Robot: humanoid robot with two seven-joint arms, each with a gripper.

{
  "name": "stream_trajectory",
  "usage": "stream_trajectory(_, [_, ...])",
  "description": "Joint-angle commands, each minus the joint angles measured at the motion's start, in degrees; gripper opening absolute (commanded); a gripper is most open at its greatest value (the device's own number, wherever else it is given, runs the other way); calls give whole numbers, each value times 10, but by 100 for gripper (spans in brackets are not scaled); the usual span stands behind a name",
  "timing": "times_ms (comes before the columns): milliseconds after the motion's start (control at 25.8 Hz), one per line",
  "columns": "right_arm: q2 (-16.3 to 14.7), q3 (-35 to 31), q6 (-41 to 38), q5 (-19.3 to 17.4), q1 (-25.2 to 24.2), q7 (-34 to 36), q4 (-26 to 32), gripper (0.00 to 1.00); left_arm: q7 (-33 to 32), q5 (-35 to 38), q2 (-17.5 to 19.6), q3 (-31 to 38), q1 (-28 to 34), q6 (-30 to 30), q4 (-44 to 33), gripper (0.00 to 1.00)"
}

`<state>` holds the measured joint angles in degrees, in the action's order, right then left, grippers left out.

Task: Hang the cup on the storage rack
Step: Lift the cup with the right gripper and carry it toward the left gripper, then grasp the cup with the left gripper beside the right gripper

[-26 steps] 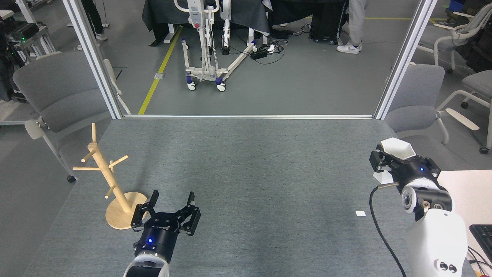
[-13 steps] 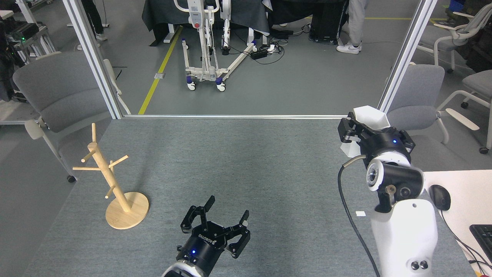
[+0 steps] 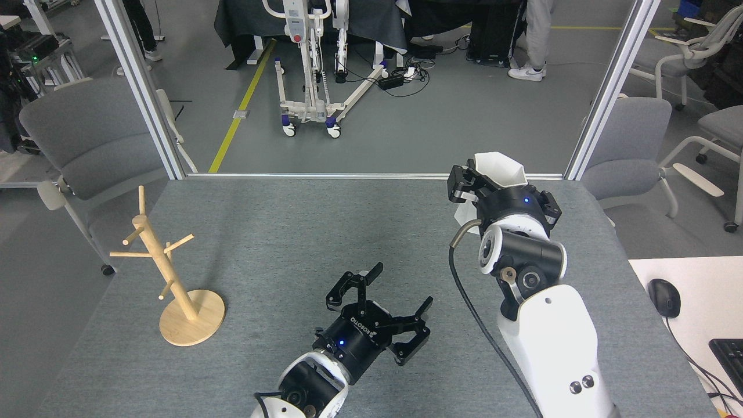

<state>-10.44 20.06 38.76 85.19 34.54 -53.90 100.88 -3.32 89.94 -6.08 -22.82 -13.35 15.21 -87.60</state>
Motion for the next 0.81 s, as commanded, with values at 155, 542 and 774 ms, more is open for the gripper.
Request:
stream_trajectory(155, [17,36,3,2,-3,-9,-18,0,-7,1,-11,-2,-67,-27,47,99])
stream_trajectory(542, [32,82,7,1,-7,-17,-35,0,-55,34,-20,-11,-120,-27,78,99])
stream_trajectory(774, [32,82,7,1,-7,-17,-40,0,-56,34,-21,-11,-133,-25,90,99])
